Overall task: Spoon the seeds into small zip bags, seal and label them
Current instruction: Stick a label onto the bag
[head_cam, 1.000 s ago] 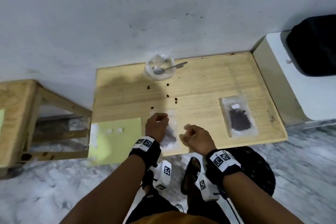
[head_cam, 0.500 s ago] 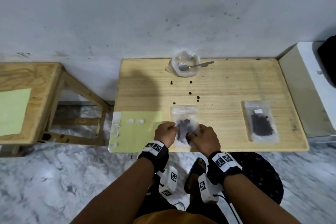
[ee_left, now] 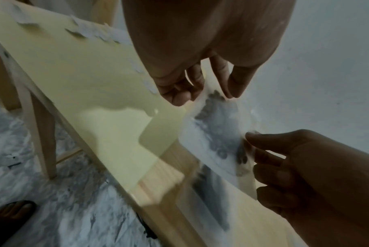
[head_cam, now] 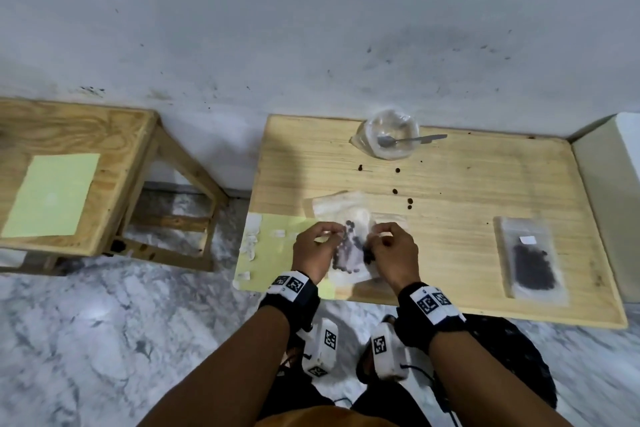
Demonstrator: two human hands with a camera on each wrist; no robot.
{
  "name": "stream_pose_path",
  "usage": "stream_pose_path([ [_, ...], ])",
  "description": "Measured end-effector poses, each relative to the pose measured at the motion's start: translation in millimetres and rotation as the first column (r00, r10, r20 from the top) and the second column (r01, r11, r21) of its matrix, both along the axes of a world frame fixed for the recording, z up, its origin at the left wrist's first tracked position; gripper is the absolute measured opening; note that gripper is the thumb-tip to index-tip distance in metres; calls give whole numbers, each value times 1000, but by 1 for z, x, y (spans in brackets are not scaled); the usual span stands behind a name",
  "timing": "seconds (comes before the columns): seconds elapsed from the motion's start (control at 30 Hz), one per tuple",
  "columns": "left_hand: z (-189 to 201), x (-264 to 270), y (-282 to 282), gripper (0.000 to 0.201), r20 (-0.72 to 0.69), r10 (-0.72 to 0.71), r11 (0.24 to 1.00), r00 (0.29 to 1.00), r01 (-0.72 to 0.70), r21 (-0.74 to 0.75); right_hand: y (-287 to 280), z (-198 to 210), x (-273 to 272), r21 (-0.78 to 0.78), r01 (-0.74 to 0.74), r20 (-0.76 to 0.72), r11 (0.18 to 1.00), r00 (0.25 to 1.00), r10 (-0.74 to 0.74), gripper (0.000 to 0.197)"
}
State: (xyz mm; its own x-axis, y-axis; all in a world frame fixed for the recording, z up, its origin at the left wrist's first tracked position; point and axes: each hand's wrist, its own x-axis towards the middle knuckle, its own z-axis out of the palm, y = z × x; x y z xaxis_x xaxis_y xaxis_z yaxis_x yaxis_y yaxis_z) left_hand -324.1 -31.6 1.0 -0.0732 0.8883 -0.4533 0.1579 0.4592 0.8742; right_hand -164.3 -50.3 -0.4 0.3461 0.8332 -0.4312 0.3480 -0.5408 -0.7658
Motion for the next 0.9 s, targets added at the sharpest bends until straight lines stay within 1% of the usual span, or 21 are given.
stream_pose_path([
  [0.07,-1,-18,6,13,10,26,999,1000,-26,26,12,-2,-18,15,-77,-43,997,996,77,22],
  [0.1,-2,-26,9,17,-8,43,998,999,-43,46,17,-1,-26,29,-106,-64,994,992,108,25],
  [0.17,-5,-47,16,32,-20,106,992,994,-104,68,25,0,-45,39,-154,-110,987,981,157,30],
  [0.23,-6,-67,23,36,16,194,979,981,-195,52,29,-2,-62,41,-164,-125,986,978,168,31],
  [0.3,-6,-85,31,30,41,271,962,962,-273,25,31,-11,-74,36,-181,-71,983,980,183,29],
  [0.33,-6,-95,35,27,42,303,953,952,-304,18,32,-15,-80,10,-222,-21,975,975,222,29],
  [0.37,-6,-104,38,23,41,323,946,946,-323,15,32,-18,-85,-31,-274,38,961,961,275,31],
  [0.43,-4,-119,45,16,45,344,939,938,-345,5,32,-22,-94,-127,-373,127,919,913,388,42],
  [0.5,-1,-131,51,14,56,365,931,929,-365,-10,33,-25,-105,-188,-425,197,886,867,458,47],
  [0.57,0,-140,57,20,90,385,923,919,-386,-9,34,-28,-113,-211,-431,250,877,844,475,45],
  [0.63,1,-144,60,25,94,389,920,916,-391,2,36,-30,-119,-222,-400,280,889,847,451,38],
  [0.73,-2,-150,61,25,87,390,920,916,-392,3,40,-29,-126,-234,-335,317,913,861,397,24],
  [0.83,-6,-153,58,20,78,372,928,925,-374,4,43,-30,-128,-232,-292,273,928,896,350,9],
  [0.9,-9,-156,56,21,70,370,929,927,-371,1,43,-30,-128,-228,-297,246,927,904,350,8],
])
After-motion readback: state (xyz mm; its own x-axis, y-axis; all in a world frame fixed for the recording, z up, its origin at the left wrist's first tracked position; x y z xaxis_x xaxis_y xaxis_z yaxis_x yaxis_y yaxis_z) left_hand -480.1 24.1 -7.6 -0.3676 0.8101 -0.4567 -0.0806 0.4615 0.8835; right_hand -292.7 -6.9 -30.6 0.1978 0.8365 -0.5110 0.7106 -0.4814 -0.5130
